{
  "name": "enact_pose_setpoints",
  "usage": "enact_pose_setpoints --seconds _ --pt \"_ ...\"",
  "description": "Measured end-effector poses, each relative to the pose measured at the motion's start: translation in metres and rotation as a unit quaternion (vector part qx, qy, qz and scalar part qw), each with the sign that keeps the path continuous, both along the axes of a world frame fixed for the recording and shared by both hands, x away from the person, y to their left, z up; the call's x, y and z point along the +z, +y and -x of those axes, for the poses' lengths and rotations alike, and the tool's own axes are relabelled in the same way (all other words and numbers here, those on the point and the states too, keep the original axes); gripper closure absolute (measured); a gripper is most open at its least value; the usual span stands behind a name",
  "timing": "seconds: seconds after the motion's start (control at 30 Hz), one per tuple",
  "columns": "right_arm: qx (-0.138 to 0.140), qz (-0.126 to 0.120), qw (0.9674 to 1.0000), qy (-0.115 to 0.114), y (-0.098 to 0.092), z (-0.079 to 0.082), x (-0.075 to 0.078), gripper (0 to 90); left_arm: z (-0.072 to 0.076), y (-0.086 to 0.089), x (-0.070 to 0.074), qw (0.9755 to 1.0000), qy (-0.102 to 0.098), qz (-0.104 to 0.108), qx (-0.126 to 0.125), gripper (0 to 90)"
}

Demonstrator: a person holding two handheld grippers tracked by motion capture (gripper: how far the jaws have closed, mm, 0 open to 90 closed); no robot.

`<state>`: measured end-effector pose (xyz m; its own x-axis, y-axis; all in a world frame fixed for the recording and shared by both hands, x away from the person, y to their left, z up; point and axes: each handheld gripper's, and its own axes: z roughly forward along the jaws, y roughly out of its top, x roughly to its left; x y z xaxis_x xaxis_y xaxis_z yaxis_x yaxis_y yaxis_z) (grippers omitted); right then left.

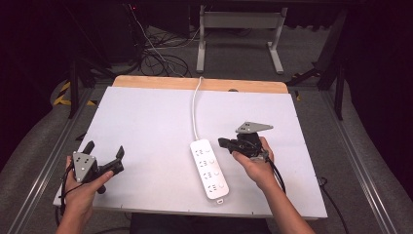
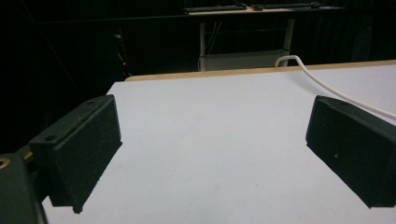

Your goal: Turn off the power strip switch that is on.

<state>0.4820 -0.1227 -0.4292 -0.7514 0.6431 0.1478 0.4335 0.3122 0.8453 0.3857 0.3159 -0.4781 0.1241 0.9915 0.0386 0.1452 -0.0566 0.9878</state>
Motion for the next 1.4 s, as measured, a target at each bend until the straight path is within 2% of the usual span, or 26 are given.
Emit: enact_pose_setpoints --seconds 0.13,0.4,0.57,0.7,0.8,0.93,1.03,1.13,1.27,1.4 --pt "0.007 0.006 1.0000 0.000 0.007 -0.003 -0.003 90.0 0.004 0.001 -0.001 1.0000 0.002 -0.005 -0.003 3.7" --pt "0.026 0.035 0.9991 0.002 0.028 -0.009 -0.020 90.0 0.011 0.003 -0.002 0.9999 0.003 -0.014 -0.008 3.7" --pt "0.021 0.037 0.9991 0.004 0.035 -0.013 -0.029 90.0 0.012 0.004 -0.002 0.9999 0.002 -0.011 -0.006 3.7" --pt "0.017 0.046 0.9988 0.001 0.037 -0.015 -0.035 90.0 0.013 0.005 -0.001 1.0000 -0.001 -0.007 -0.007 3.7" --pt "0.018 0.038 0.9991 0.000 0.036 -0.015 -0.036 90.0 0.013 0.005 -0.001 1.0000 -0.001 -0.006 -0.006 3.7" --pt "0.019 0.041 0.9990 0.001 0.038 -0.015 -0.037 90.0 0.013 0.005 -0.001 1.0000 -0.001 -0.006 -0.007 3.7" --pt "0.017 0.053 0.9985 0.000 0.039 -0.015 -0.040 90.0 0.014 0.005 -0.001 1.0000 -0.001 -0.006 -0.008 3.7" --pt "0.017 0.050 0.9986 -0.002 0.039 -0.015 -0.041 90.0 0.014 0.005 -0.001 1.0000 -0.002 -0.006 -0.008 3.7" --pt "0.019 0.060 0.9979 -0.010 0.041 -0.014 -0.043 90.0 0.014 0.006 -0.001 1.0000 -0.001 -0.007 -0.005 3.7" --pt "0.012 0.052 0.9986 -0.005 0.041 -0.014 -0.044 90.0 0.015 0.006 -0.001 1.0000 -0.002 -0.006 -0.005 3.7"
